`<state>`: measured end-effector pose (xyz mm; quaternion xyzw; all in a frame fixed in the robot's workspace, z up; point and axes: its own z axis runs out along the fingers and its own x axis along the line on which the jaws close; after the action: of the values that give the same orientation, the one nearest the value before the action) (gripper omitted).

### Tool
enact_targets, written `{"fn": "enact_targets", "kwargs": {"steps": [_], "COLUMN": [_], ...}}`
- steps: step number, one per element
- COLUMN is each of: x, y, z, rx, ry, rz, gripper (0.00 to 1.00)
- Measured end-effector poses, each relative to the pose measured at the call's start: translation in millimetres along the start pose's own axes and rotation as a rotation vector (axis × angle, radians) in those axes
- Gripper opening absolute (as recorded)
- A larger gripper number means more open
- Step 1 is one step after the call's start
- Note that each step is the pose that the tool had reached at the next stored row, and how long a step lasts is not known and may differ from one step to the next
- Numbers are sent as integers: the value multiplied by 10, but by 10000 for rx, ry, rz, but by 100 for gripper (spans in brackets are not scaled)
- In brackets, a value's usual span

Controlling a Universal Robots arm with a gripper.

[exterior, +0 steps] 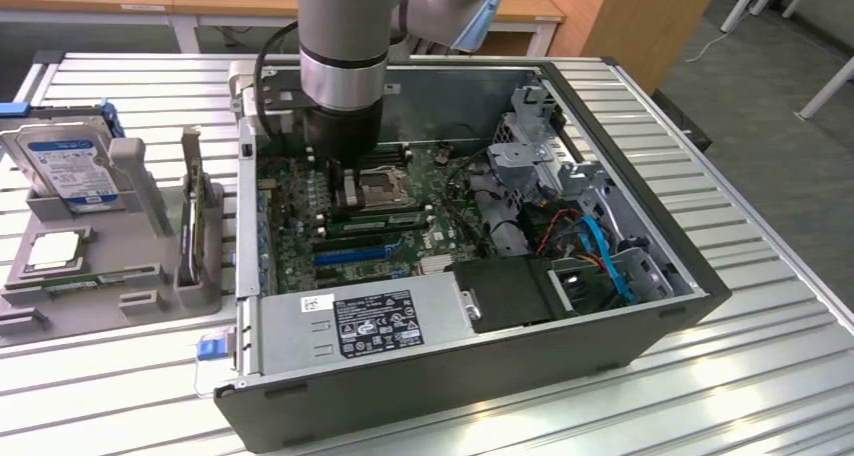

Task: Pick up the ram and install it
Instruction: 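Press down the ram until it locks into place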

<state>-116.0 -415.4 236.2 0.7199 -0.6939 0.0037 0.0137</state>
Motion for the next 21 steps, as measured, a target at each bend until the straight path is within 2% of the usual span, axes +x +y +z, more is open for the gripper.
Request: {"fn": "enact_targets", "kwargs": {"steps": [4, 7, 17, 21], "x": [-75, -76, -78, -79], "y": [-3, -3, -4, -4], "z": [-2, 0, 136, 156], "rx": [-1, 0, -7, -3], "ry": [3, 4, 15, 11], "rz": [1, 0, 0, 1], "gripper": [11, 11, 11, 11]}}
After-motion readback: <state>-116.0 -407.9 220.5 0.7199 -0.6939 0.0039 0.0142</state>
